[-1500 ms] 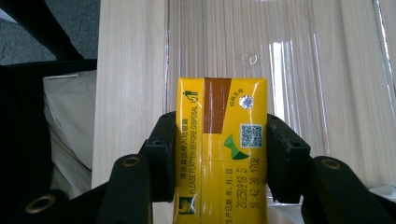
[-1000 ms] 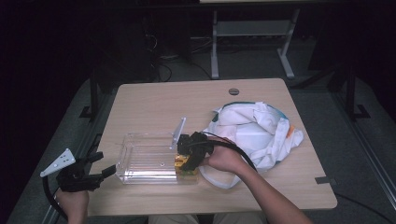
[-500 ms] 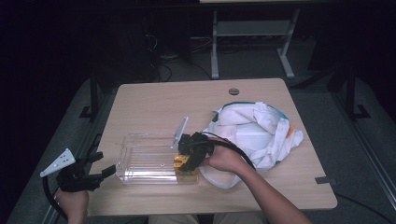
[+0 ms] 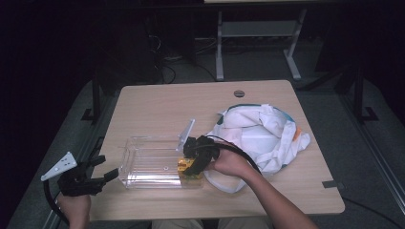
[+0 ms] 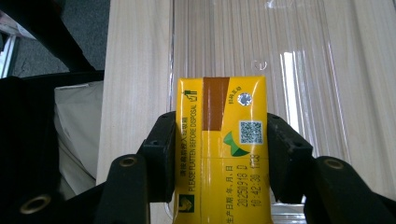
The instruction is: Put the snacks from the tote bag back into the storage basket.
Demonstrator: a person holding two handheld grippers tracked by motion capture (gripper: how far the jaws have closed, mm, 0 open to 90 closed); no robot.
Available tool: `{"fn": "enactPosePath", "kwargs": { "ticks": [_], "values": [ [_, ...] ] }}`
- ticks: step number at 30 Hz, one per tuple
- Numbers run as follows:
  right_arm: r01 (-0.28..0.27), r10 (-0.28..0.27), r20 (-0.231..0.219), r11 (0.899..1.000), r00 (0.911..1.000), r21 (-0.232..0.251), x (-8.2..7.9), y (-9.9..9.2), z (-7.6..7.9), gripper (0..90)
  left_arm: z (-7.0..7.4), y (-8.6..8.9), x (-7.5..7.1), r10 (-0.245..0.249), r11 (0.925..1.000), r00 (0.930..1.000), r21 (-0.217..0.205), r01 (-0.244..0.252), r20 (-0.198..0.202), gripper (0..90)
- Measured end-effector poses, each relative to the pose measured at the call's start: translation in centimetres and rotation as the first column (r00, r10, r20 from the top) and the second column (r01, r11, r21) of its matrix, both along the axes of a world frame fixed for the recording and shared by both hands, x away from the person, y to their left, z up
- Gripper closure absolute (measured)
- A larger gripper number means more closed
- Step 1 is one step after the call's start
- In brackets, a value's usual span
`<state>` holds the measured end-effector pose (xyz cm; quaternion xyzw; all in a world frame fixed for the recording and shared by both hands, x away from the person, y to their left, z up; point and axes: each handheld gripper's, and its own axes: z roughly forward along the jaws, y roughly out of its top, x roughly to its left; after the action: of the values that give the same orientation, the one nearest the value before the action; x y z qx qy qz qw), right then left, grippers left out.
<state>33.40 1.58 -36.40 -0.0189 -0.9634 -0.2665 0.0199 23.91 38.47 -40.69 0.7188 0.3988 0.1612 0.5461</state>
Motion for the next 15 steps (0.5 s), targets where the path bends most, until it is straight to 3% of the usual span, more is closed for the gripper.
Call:
{"fn": "enactPosePath", "kwargs": {
  "ticks": [15],
  "values": [
    [-0.001,0.001,-0.007,1.000,1.0000,0.007,0.02,-0.09,-0.05,48.4,0.01,-0.03,0.00,-0.001,1.0000,1.0000,0.002,0.001,0.001,12.8]
  ]
}}
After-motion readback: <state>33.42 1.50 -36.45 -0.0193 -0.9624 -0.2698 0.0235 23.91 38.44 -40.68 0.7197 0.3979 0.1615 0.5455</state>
